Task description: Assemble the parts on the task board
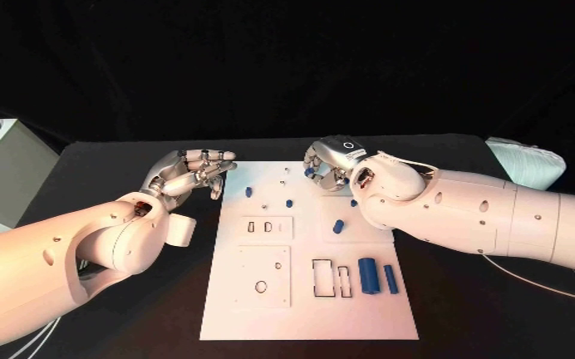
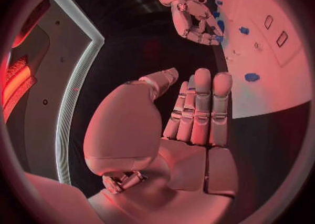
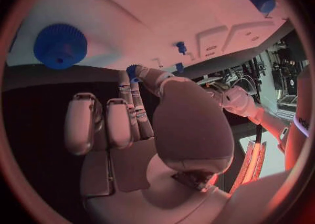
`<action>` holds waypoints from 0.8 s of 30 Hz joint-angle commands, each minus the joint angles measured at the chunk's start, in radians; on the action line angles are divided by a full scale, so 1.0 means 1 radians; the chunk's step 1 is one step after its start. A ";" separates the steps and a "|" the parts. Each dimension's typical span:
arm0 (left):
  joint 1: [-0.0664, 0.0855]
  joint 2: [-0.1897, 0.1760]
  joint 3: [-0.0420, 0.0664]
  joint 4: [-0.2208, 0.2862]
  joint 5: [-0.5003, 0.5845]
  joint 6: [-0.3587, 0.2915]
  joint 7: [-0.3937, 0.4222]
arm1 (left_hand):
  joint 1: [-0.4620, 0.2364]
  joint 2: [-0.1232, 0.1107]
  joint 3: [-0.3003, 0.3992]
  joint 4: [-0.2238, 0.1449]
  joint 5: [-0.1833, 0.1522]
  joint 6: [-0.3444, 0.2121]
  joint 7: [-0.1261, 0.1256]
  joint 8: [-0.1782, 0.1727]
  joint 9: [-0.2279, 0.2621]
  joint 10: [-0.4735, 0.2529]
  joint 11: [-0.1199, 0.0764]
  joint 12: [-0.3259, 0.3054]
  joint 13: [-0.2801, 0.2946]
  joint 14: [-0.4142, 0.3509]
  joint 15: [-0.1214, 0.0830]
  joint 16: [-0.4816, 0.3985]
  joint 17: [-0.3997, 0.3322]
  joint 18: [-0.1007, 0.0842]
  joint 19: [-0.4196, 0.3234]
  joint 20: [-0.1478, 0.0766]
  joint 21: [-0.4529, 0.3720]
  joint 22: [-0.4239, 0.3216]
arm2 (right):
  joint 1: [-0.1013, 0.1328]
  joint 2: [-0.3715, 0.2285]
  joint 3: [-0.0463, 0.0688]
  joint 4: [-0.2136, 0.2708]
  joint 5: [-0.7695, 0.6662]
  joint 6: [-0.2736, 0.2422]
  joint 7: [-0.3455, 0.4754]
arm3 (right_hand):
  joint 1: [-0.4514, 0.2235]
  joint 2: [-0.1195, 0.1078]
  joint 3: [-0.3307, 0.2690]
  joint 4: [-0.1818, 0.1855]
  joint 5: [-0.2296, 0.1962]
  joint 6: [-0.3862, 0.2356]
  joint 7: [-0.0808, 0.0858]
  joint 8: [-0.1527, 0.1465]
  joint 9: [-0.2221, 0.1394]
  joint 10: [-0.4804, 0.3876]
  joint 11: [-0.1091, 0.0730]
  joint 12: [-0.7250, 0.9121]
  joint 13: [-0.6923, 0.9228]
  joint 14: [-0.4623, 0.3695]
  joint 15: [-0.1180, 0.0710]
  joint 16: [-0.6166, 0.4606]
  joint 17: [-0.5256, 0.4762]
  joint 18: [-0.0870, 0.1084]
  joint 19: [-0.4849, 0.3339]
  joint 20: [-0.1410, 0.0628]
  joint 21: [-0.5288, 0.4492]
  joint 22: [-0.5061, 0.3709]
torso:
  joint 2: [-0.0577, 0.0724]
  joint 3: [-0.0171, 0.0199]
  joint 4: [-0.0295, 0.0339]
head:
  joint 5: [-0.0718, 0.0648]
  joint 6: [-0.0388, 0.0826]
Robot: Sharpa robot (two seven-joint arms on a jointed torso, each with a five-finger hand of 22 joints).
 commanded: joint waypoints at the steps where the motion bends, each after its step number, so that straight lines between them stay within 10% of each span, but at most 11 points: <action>1: 0.003 0.001 0.001 0.007 -0.005 0.023 0.003 | -0.008 0.003 0.000 0.004 -0.002 -0.006 0.004 0.003 0.001 -0.009 -0.001 0.001 0.001 -0.008 -0.001 0.006 0.001 -0.014 -0.007 -0.002 0.003 0.001 | 0.001 0.014 0.001 -0.012 -0.023 -0.025 -0.016 | 0.012 0.011 -0.003 0.000 -0.003 0.000 -0.003 0.003 0.046 0.016 -0.009 -0.004 0.000 0.021 -0.009 0.003 0.000 -0.010 0.003 -0.007 0.001 0.001 | 0.003 -0.0016 0.0016 | 0.002 0.002; 12: 0.012 0.005 0.001 0.009 -0.005 0.027 0.003 | -0.012 0.004 -0.001 0.007 -0.003 -0.006 0.004 0.003 0.002 -0.010 -0.001 0.002 0.002 -0.009 -0.001 0.008 0.001 -0.014 -0.008 -0.002 0.004 0.002 | 0.000 0.068 0.003 -0.062 -0.022 -0.018 -0.017 | 0.005 0.009 -0.004 0.003 -0.008 -0.003 -0.003 0.004 0.050 0.015 -0.009 -0.006 0.000 0.021 -0.008 0.003 -0.002 -0.010 0.002 -0.007 0.000 0.000 | 0.012 -0.0120 0.0127 | 0.002 0.008; 24: 0.018 0.008 0.001 0.005 -0.005 0.028 0.002 | -0.014 0.005 -0.002 0.009 -0.003 -0.006 0.003 0.004 0.002 -0.010 -0.001 0.002 0.002 -0.009 -0.001 0.009 0.001 -0.014 -0.009 -0.002 0.006 0.003 | -0.001 0.099 0.005 -0.084 -0.022 -0.028 -0.018 | 0.005 0.008 -0.004 0.002 -0.009 -0.004 -0.003 0.004 0.051 0.015 -0.009 -0.006 0.000 0.021 -0.009 0.004 -0.001 -0.010 0.002 -0.007 0.000 -0.001 | 0.017 -0.0141 0.0172 | 0.004 0.013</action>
